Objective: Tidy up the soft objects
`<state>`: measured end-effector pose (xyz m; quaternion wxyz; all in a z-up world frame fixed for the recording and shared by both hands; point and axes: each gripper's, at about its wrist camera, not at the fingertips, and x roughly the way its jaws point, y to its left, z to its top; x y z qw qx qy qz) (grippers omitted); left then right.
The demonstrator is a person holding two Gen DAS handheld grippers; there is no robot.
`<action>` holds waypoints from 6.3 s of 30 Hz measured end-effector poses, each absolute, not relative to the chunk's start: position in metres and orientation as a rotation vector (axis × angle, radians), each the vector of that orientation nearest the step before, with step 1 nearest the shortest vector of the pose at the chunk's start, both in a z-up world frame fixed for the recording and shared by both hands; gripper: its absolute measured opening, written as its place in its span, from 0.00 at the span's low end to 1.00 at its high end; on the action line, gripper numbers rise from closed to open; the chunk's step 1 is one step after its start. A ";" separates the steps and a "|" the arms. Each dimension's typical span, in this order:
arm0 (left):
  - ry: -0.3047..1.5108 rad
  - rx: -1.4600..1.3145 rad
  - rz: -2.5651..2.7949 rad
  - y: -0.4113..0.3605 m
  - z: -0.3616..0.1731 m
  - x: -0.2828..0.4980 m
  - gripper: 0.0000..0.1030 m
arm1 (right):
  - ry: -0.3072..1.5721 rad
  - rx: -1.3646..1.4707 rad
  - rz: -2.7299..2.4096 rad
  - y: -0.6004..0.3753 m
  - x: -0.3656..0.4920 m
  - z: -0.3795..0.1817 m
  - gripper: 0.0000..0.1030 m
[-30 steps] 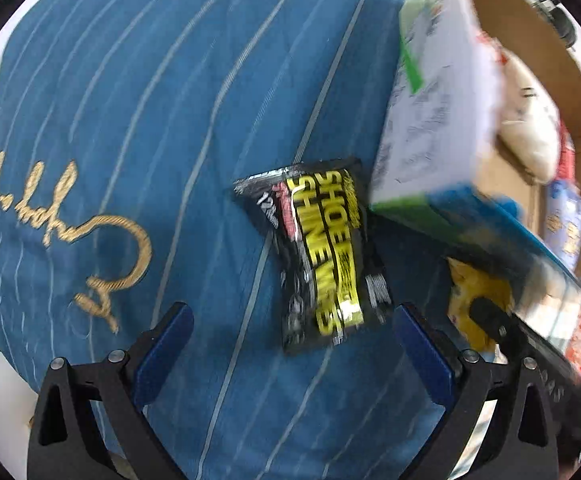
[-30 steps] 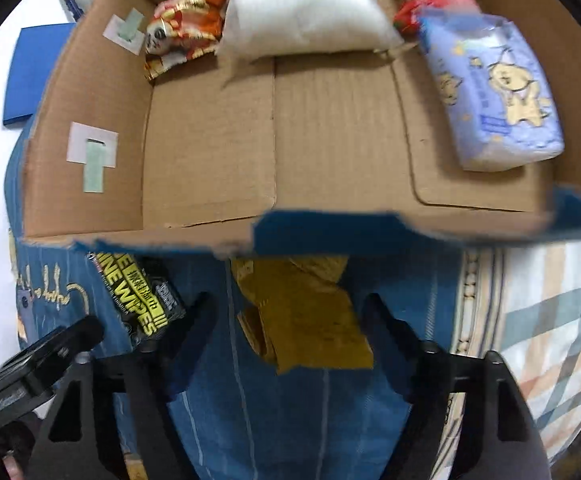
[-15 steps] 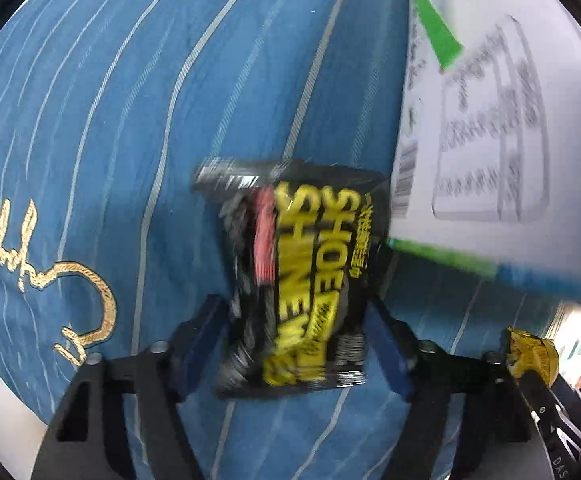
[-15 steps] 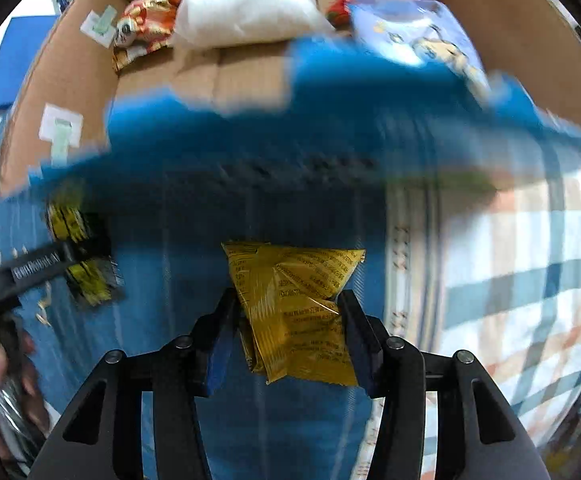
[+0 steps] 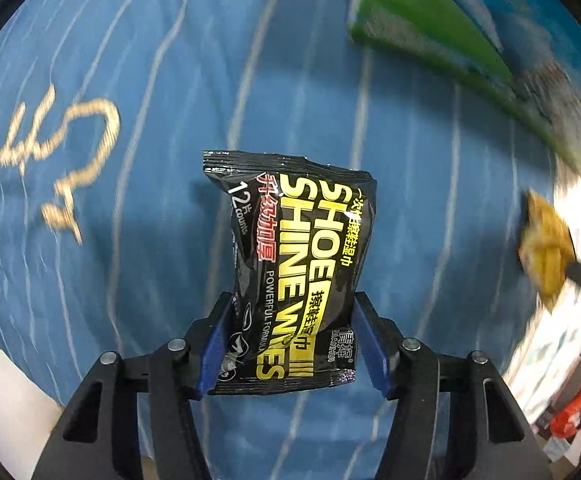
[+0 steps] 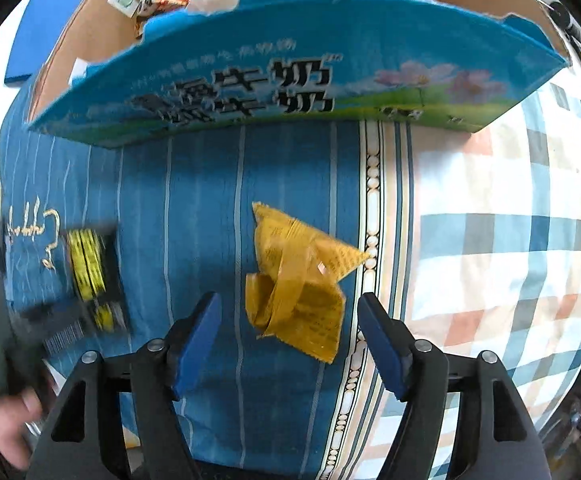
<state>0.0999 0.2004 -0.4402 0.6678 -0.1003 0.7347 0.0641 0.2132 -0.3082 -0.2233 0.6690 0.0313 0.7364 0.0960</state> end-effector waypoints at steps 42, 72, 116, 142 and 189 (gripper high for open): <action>1.652 -0.047 0.037 0.059 -0.443 0.151 0.51 | 1.717 0.168 0.065 -0.376 0.153 -0.260 0.51; 1.376 -0.198 -0.136 0.078 -0.233 0.213 0.48 | 1.319 0.238 0.243 -0.365 0.220 -0.048 0.48; 1.864 -0.199 -0.093 0.115 -0.403 0.369 0.53 | 1.559 0.197 0.156 -0.318 0.371 -0.213 0.58; 1.535 -0.091 -0.029 0.115 -0.288 0.325 0.99 | 1.471 0.001 0.088 -0.355 0.350 -0.127 0.90; 1.035 -0.073 0.036 0.094 -0.050 0.133 0.99 | 1.143 0.127 0.216 -0.412 0.168 0.131 1.00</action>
